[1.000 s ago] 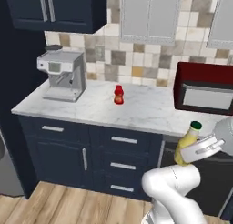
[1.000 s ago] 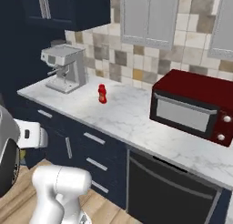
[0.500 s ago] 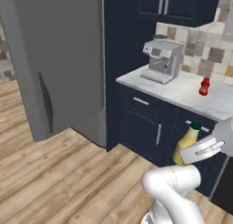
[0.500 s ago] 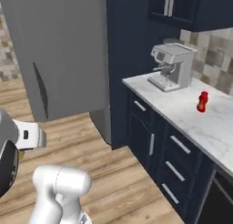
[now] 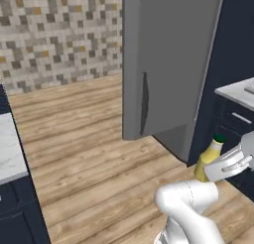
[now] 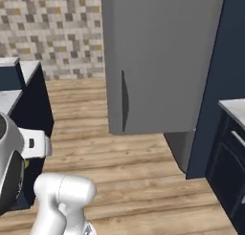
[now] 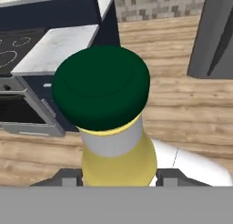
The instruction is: Place the mustard and ketchup from the counter to the top shelf of the fridge. If the existing items in the fridge are on the top shelf, move them to other shelves.
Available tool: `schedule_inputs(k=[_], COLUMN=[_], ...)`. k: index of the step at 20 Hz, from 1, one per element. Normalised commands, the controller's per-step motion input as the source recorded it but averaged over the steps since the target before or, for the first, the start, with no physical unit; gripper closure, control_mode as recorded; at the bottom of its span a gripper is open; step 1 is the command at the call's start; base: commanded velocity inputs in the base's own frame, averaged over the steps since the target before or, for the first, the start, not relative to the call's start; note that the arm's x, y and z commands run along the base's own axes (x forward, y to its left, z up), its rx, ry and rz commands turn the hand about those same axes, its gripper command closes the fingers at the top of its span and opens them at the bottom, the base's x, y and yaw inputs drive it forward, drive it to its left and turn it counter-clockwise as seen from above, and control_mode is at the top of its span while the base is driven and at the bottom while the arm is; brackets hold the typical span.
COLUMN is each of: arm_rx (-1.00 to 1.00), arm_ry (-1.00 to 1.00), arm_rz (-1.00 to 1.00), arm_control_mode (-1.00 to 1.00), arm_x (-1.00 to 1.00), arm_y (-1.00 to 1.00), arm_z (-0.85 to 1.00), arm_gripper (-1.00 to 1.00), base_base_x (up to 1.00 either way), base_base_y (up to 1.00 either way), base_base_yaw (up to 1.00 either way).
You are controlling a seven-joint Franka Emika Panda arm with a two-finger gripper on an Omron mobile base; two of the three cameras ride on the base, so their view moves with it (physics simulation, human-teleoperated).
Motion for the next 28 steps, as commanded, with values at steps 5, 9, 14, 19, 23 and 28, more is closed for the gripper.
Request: schedule_inputs(k=[5, 9, 14, 19, 23, 28], arm_rx=[0.00, 0.00, 0.00, 0.00, 0.00, 0.00], arm_ry=[0.00, 0.00, 0.00, 0.00, 0.00, 0.00], arm_rz=[0.00, 0.00, 0.00, 0.00, 0.00, 0.00], arm_control_mode=[1.00, 1.00, 1.00, 1.00, 1.00, 1.00], arm_x=[0.00, 0.00, 0.00, 0.00, 0.00, 0.00], arm_y=[0.00, 0.00, 0.00, 0.00, 0.00, 0.00], arm_z=[0.00, 0.00, 0.00, 0.00, 0.00, 0.00], arm_gripper=[1.00, 1.00, 1.00, 1.00, 1.00, 1.00], base_base_x=[1.00, 1.00, 1.00, 1.00, 1.00, 0.95], base_base_y=[1.00, 1.00, 1.00, 0.09, -0.06, -0.13], base_base_yaw=[0.06, 0.00, 0.00, 0.02, 0.20, 0.25])
